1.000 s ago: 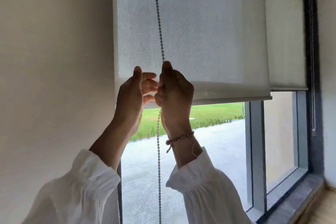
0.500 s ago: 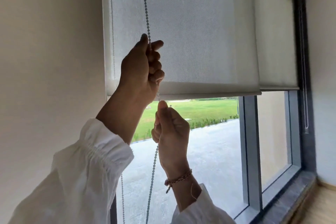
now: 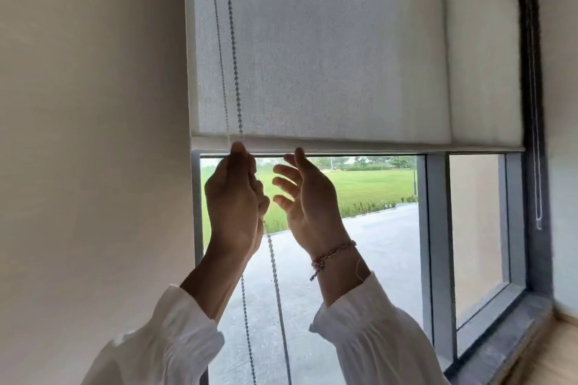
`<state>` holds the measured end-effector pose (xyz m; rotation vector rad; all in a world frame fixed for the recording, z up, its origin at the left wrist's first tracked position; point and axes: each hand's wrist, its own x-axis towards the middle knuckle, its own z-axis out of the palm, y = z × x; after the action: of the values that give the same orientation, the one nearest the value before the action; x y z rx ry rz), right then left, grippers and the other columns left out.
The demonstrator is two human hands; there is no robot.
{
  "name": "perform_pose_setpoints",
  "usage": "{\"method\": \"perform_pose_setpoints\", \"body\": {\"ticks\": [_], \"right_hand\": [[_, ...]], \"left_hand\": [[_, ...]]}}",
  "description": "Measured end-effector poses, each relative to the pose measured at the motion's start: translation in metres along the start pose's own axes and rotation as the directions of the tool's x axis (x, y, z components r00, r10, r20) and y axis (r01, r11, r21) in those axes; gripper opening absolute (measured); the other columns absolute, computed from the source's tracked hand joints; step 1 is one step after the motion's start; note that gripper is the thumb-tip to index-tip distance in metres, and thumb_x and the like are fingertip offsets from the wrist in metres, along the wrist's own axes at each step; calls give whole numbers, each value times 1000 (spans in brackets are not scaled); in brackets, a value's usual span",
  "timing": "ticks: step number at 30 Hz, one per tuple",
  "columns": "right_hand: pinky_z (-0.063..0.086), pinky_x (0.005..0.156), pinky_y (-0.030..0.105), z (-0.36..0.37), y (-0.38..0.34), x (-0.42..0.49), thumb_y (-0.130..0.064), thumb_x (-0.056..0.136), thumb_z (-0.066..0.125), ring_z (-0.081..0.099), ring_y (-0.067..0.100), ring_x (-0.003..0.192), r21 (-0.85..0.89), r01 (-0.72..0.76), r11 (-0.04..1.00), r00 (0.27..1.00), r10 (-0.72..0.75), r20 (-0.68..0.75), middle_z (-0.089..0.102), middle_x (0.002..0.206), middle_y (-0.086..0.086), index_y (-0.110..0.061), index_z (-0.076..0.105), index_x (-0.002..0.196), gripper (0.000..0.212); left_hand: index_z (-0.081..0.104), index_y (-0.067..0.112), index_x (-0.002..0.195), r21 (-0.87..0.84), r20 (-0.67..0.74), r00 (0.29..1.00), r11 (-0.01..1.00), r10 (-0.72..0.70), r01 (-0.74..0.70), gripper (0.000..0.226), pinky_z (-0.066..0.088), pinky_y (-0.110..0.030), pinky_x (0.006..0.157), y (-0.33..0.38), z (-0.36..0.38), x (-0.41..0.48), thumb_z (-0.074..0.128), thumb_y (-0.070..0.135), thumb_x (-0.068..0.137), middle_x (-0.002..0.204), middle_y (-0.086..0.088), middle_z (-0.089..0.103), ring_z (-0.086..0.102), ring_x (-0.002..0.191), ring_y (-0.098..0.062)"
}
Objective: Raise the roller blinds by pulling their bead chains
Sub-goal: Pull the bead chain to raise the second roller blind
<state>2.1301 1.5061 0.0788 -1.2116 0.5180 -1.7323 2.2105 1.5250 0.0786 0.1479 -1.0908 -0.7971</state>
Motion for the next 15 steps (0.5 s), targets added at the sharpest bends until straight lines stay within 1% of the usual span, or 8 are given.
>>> {"method": "perform_pose_setpoints", "body": {"ticks": [2, 6, 9, 11, 13, 15], "right_hand": [[40, 70, 31, 7, -9, 1, -33, 92, 48, 56, 16, 78, 46, 5, 999, 997, -8, 74, 61, 83, 0, -16, 59, 92, 20], [46, 66, 28, 32, -20, 5, -23, 93, 48, 59, 19, 73, 105, -12, 994, 976, -11, 218, 61, 82, 5, -13, 56, 90, 14], [50, 62, 27, 50, -32, 8, -19, 94, 44, 61, 19, 68, 151, -20, 988, 964, -21, 266, 61, 81, 9, -9, 54, 90, 15], [53, 55, 24, 58, -41, 11, -18, 95, 44, 61, 18, 63, 175, -1, 985, 958, -49, 283, 60, 78, 10, -7, 54, 89, 16], [51, 48, 22, 63, -47, 15, -17, 95, 43, 60, 18, 59, 162, 26, 986, 954, -73, 292, 59, 75, 11, -6, 53, 88, 16], [44, 44, 19, 68, -48, 17, -15, 95, 42, 52, 15, 54, 113, 49, 992, 949, -82, 304, 55, 72, 10, -5, 53, 86, 17]], "left_hand": [[43, 18, 54, 33, -22, 1000, 999, -7, 8, 42, 12, -13, 34, -8, -10, -8, 41, 25, 96, 39, 10, 30, 19, 30, -2], [39, 18, 54, 82, -29, 1000, 997, -3, 5, 43, 13, -12, 35, -11, -18, -13, 40, 21, 97, 40, 10, 29, 18, 32, -3], [41, 19, 52, 101, -15, 1000, 995, 3, -1, 44, 11, -15, 37, -11, -19, -15, 40, 21, 96, 40, 9, 28, 17, 33, -4], [42, 21, 51, 108, -4, 1000, 994, 7, -7, 45, 10, -17, 38, -12, -21, -17, 40, 24, 96, 41, 9, 28, 17, 33, -4], [42, 20, 52, 124, 0, 1000, 992, 16, -15, 45, 10, -16, 38, -11, -24, -16, 39, 27, 96, 41, 9, 27, 17, 33, -4], [41, 19, 53, 134, 2, 1000, 991, 24, -24, 44, 11, -13, 36, -12, -26, -14, 39, 27, 96, 41, 9, 26, 17, 32, -4]]}}
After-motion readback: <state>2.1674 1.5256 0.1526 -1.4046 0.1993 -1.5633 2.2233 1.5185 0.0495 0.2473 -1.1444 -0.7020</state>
